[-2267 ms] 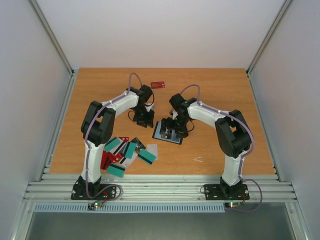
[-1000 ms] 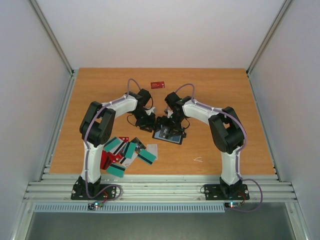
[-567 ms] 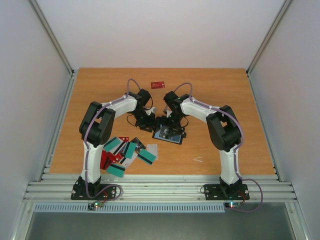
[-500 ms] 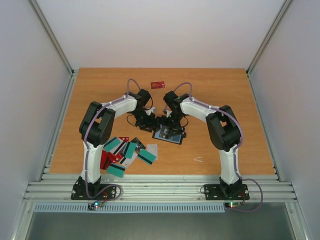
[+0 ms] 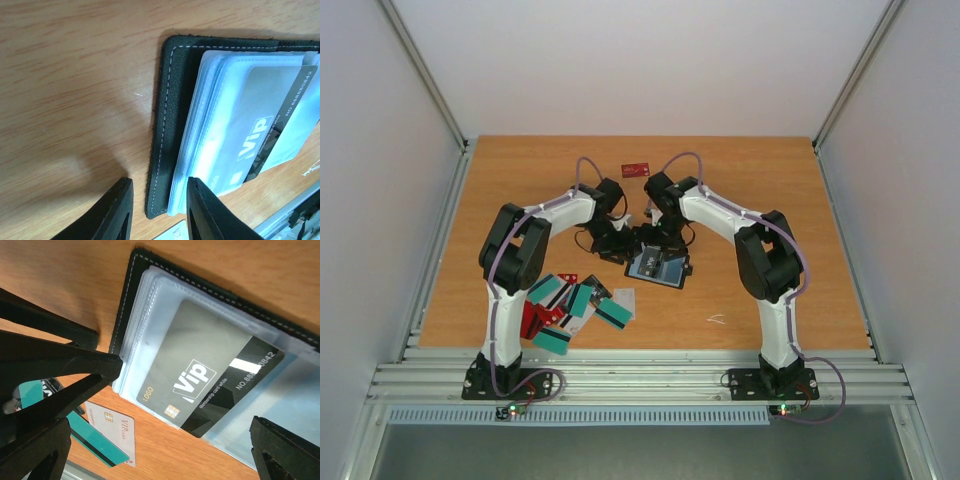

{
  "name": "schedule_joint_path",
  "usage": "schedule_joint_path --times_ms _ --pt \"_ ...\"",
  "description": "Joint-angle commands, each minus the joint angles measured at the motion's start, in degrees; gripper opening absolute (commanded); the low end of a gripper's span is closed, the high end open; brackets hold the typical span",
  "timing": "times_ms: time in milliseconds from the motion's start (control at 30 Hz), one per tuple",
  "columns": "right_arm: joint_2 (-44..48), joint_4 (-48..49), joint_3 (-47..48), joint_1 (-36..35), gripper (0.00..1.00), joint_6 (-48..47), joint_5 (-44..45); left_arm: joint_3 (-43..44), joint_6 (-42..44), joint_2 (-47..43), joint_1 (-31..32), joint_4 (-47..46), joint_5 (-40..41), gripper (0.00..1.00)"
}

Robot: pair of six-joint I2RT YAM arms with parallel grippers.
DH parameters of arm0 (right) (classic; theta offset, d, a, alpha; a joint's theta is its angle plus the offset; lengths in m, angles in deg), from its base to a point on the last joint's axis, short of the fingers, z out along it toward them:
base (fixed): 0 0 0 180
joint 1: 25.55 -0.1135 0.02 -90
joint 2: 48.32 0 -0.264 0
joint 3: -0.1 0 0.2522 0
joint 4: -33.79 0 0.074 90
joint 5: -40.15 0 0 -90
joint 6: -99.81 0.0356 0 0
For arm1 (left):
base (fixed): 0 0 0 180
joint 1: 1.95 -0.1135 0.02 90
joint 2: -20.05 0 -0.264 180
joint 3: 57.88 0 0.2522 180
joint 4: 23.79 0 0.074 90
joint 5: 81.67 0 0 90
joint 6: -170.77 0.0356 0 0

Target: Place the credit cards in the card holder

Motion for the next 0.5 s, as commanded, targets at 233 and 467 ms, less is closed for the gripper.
schedule_joint_path --times_ms 233,467 --pt "-5.69 -3.1 6.07 -0.36 0.99 -1.39 2.51 3.44 0.79 1.68 -0.9 1.44 5.05 0.32" --pt "-7.27 -1.37 5.76 -0.45 0.99 -0.81 0.03 3.5 1.38 3.53 -0.87 0.84 3.17 0.32"
